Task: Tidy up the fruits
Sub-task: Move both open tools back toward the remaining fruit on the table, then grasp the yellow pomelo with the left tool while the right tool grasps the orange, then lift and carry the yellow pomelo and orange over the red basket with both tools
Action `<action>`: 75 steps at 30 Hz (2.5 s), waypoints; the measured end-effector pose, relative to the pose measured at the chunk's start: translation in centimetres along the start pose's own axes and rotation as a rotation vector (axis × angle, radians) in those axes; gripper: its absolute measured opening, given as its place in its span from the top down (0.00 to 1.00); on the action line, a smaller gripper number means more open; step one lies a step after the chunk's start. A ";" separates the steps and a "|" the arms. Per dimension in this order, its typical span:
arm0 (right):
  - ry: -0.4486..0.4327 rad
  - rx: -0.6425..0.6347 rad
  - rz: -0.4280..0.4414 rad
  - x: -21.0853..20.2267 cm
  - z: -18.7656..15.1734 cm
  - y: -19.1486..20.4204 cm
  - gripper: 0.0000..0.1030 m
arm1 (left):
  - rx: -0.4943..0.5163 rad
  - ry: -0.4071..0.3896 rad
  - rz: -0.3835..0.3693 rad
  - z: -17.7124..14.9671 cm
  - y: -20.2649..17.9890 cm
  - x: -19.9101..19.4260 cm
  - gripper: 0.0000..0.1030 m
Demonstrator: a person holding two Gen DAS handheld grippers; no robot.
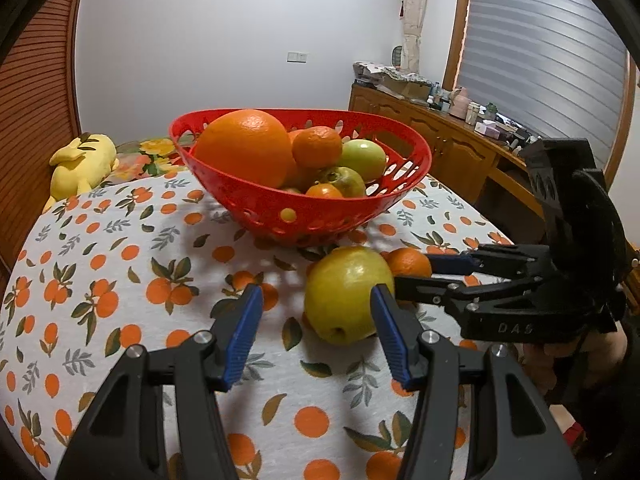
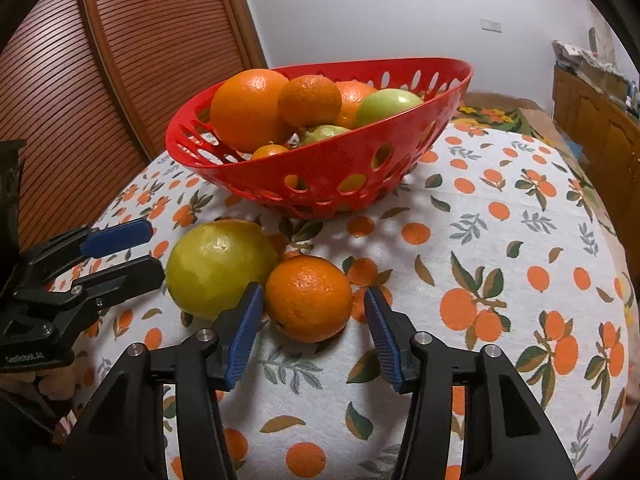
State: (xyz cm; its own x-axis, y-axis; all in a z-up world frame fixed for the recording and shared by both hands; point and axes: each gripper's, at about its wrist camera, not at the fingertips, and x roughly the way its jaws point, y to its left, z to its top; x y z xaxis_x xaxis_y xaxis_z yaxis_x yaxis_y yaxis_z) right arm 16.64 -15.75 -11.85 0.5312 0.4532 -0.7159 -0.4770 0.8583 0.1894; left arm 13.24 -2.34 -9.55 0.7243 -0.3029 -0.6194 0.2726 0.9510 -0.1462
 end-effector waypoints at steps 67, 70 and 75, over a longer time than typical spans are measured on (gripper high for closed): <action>-0.083 0.099 -0.086 -5.6 -4.7 -3.9 0.56 | 0.045 0.082 -0.081 1.7 -4.1 2.1 0.38; -0.084 0.099 -0.086 -5.6 -4.7 -3.9 0.56 | 0.038 0.057 -0.076 2.3 -3.6 1.1 0.38; -0.088 0.088 -0.097 -5.8 -4.6 -3.7 0.56 | 0.038 0.022 -0.060 3.2 -3.1 -0.2 0.38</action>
State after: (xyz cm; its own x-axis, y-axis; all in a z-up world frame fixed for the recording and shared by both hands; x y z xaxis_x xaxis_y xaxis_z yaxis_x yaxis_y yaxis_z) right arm 12.13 -22.64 -11.46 0.6330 0.3827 -0.6729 -0.3591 0.9152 0.1828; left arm 14.27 -5.48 -6.55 0.6920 -0.3578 -0.6270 0.3392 0.9278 -0.1551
